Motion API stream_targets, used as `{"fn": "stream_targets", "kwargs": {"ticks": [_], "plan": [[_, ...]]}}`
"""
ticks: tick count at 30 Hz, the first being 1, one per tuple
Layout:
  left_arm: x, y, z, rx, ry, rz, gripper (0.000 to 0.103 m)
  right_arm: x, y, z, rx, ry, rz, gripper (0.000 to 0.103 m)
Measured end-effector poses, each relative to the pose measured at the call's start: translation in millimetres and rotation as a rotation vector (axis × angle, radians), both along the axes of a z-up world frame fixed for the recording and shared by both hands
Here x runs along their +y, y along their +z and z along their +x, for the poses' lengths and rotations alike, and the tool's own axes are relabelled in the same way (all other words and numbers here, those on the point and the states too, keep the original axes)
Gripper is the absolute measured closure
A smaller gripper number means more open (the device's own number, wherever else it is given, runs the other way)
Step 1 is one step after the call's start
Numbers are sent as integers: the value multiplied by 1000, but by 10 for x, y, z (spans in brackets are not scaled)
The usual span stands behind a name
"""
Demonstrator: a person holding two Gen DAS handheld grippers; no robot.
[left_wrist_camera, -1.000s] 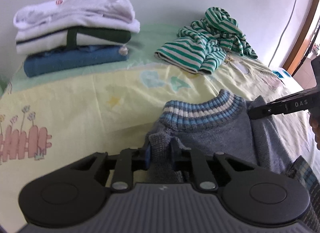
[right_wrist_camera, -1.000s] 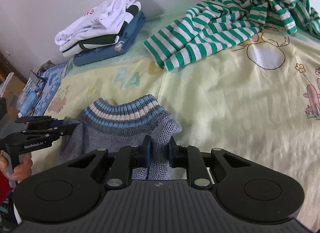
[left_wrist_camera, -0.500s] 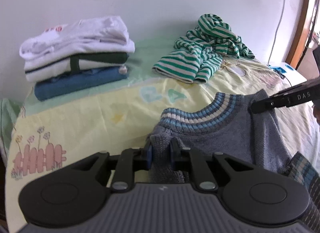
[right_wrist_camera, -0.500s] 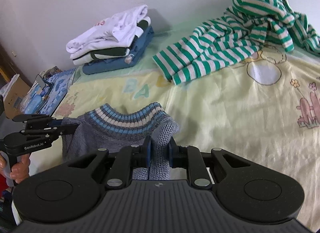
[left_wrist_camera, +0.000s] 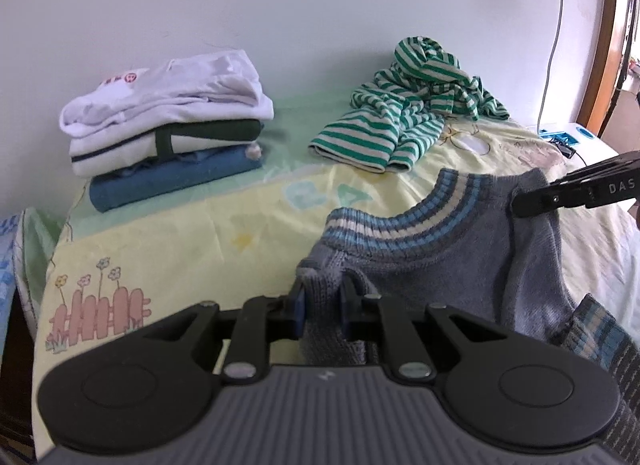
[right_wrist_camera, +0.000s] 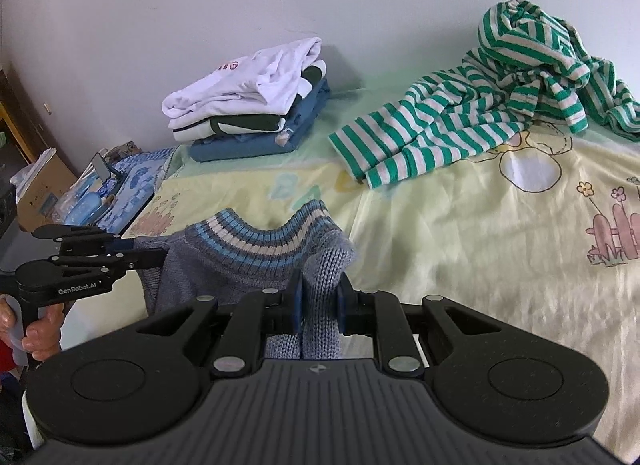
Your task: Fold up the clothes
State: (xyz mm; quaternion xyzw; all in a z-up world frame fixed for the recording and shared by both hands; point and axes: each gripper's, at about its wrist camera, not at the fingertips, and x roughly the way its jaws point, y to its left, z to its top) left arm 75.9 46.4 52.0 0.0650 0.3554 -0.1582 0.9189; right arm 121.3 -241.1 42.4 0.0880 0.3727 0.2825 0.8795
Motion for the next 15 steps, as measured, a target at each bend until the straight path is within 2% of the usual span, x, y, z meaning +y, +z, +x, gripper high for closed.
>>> {"fn": "stream_targets", "kwargs": {"ticks": [7,15], "plan": [[-123,9,-22,18,3,70,92,63,53,-83,-23,0,-38,86],[-152,64,-77,18,19,78,92,87,103,-167,-38,-6,-41,86]]}}
